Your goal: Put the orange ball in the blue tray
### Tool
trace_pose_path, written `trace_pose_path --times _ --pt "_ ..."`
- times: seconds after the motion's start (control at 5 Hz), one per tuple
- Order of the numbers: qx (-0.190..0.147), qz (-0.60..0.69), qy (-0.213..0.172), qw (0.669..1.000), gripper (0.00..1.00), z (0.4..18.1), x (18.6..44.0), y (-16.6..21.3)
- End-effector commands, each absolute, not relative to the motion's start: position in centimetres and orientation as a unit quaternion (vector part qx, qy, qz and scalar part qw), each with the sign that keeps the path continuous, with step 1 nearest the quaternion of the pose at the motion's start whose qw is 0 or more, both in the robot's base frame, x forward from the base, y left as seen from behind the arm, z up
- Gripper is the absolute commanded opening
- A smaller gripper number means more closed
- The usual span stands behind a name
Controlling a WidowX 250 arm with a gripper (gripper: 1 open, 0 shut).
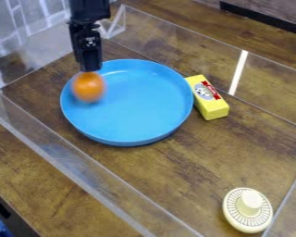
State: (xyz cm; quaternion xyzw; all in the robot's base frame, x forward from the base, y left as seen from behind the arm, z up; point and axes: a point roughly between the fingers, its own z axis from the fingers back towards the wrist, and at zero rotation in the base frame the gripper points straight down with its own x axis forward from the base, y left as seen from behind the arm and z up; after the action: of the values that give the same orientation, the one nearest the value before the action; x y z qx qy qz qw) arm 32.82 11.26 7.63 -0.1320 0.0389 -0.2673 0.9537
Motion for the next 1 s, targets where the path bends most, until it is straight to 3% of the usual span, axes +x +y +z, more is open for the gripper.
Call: trace_pose_path --times 0.0,0.4,0.8 --pt "-0.111 -0.277 0.015 0.954 1.00 8.8 33.6 11.7" --pt "-0.097 -0.368 0.020 0.925 1.00 8.4 34.7 8.6" --pt "-0.099 -0.382 0.023 0.919 1.00 7.5 33.9 9.1"
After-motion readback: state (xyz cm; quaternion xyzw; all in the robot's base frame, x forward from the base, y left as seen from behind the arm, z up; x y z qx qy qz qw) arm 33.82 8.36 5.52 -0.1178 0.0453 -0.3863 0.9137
